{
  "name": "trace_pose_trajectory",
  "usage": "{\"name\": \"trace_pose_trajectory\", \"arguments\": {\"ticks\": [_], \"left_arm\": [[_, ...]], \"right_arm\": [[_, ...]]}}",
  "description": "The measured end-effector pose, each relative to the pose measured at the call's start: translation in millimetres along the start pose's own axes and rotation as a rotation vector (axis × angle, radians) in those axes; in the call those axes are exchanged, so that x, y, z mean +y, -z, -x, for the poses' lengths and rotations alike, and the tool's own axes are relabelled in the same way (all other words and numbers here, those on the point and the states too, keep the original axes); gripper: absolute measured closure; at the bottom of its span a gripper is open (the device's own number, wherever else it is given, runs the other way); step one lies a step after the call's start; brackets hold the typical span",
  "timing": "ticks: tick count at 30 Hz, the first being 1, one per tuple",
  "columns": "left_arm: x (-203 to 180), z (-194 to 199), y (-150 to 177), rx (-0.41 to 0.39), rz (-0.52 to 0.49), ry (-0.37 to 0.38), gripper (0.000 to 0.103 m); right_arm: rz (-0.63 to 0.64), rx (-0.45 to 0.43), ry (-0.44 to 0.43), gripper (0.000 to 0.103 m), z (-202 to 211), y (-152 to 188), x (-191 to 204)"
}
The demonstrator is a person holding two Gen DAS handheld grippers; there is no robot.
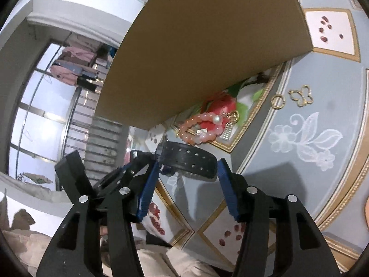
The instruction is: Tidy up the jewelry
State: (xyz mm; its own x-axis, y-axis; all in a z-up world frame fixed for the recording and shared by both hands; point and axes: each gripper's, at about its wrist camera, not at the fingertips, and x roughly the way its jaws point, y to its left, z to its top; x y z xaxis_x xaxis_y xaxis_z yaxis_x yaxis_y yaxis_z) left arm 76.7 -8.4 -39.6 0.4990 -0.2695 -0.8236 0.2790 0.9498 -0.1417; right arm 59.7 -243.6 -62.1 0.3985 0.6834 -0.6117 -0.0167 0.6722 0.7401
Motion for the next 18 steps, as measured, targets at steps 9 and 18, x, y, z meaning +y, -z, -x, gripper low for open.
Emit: {"name": "trace_pose_trajectory", "arguments": {"ticks": [9,18], "left_arm": [[0.1,0.0,0.2,-0.002,0.0,0.002,0.091],[-1.1,-0.7,-0.8,-0.005,-0.005,0.002,0.091]], "right_arm": [[-0.022,-0.034,0.01,0.062,5.2,0.9,-6.9],[0.164,-0.069,0.211,0.085,-8.0,10.9,26.8]]}}
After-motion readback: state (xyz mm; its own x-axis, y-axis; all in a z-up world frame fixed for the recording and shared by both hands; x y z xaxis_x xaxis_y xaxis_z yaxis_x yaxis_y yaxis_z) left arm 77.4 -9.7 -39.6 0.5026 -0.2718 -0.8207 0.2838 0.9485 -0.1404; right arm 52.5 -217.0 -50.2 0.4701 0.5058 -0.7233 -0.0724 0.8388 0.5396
